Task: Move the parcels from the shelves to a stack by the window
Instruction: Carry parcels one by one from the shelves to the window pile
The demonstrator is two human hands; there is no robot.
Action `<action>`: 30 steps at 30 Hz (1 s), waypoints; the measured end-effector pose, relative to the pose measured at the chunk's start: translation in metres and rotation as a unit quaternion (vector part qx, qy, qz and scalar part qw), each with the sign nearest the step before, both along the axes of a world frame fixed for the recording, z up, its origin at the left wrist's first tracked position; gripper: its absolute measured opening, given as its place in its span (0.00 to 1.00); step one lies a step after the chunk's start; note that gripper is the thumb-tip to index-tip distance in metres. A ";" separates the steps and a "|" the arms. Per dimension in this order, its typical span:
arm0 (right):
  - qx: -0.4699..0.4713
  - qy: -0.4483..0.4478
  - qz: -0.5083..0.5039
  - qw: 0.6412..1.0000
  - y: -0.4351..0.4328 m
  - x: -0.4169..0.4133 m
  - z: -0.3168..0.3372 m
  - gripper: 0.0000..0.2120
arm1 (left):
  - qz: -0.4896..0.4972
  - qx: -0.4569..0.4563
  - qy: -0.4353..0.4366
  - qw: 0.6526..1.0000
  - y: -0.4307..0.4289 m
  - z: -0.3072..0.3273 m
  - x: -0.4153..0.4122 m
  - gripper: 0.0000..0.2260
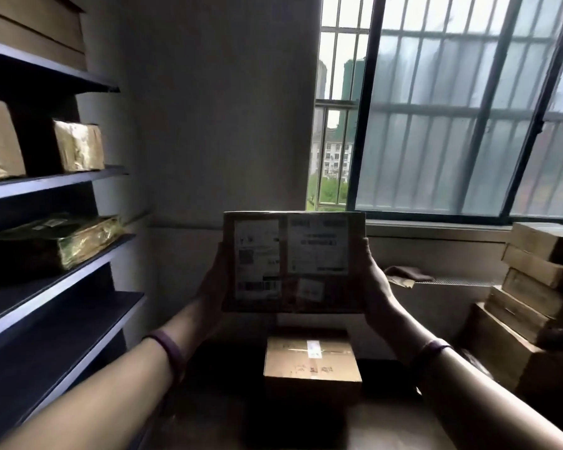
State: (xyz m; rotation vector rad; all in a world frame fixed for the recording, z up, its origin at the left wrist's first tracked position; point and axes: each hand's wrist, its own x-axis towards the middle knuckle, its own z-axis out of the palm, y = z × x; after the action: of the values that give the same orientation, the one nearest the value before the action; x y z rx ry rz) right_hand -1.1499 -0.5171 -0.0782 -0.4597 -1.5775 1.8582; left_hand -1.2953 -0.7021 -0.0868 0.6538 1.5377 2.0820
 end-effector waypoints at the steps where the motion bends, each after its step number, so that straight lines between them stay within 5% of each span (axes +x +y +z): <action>1: -0.001 -0.003 -0.004 1.000 0.015 -0.015 0.001 0.38 | 0.007 0.004 -0.008 1.000 0.016 0.001 -0.015 0.28; 11: 0.025 -0.027 0.005 0.999 0.157 -0.162 -0.012 0.36 | 0.014 -0.002 -0.078 0.997 0.144 0.003 -0.153 0.29; 15: 0.048 -0.033 0.041 0.997 0.201 -0.218 -0.032 0.34 | 0.037 -0.070 -0.049 0.996 0.164 -0.006 -0.198 0.28; 30: 0.063 -0.129 -0.043 0.989 0.335 -0.473 -0.081 0.25 | -0.083 -0.132 -0.110 0.982 0.301 -0.069 -0.476 0.33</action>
State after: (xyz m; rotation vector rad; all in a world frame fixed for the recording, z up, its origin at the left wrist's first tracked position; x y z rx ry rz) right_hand -1.6229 -0.1824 -0.1597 -0.7231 -1.8030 1.6738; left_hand -1.7717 -0.4015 -0.1561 0.4224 1.5384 1.7255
